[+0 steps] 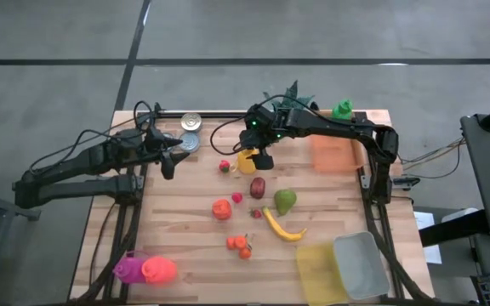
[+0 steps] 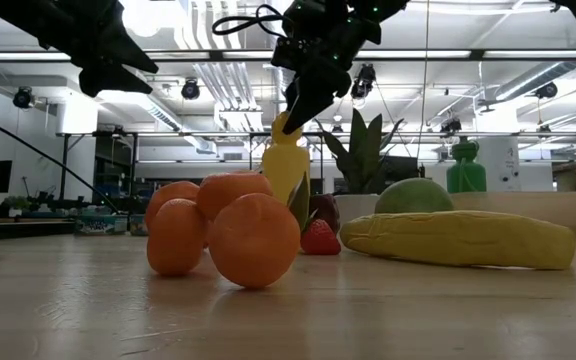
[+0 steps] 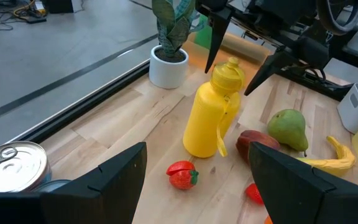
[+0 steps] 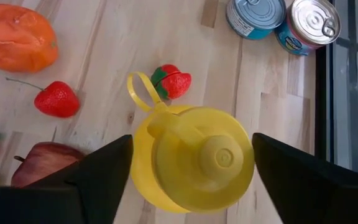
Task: Pick & Place Food Item
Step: Put the yellow water bottle into the orange bin
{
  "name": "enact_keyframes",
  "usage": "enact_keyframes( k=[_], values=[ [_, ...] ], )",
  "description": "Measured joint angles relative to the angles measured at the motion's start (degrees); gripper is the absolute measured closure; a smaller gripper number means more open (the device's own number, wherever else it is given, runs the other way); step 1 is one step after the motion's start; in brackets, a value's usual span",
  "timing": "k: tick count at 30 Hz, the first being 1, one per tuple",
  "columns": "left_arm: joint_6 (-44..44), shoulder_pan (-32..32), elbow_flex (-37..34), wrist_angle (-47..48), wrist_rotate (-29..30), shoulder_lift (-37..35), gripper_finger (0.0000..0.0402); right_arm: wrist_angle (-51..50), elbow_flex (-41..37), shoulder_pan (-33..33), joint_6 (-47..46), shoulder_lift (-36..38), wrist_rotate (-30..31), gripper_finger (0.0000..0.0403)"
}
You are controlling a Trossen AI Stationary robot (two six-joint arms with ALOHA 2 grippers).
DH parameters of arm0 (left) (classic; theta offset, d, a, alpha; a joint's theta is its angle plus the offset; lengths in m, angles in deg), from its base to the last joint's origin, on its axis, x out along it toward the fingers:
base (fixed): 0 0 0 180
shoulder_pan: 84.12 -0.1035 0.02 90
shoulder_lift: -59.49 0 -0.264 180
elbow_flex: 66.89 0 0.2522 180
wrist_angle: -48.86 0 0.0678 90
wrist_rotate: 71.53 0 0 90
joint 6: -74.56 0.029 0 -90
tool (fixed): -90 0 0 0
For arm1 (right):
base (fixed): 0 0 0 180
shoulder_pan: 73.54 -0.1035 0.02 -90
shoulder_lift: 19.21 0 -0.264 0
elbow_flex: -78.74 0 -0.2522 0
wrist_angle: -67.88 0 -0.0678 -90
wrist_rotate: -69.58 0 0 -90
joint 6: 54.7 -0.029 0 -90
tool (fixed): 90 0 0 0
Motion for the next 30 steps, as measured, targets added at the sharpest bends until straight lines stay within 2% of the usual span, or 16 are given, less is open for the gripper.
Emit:
enact_keyframes(
  k=[11, 23, 28, 30],
  values=[
    [0.0, 0.0, 0.0, 0.0, 0.0, 0.0, 0.0115, 0.0, 0.0, 0.0, 0.0, 0.0, 0.0, 0.0179],
    [0.0, 0.0, 0.0, 0.0, 0.0, 0.0, 0.0115, 0.0, 0.0, 0.0, -0.5, 0.5, 0.0, 0.0188],
    [0.0, 0.0, 0.0, 0.0, 0.0, 0.0, 0.0115, -0.2, -0.1, 0.0, -9.8, 3.8, 0.2, 0.0189],
    [0.0, 0.0, 0.0, 0.0, 0.0, 0.0, 0.0115, -1.2, -0.1, 0.0, -14.1, 5.6, 2.2, 0.0189]
  ],
)
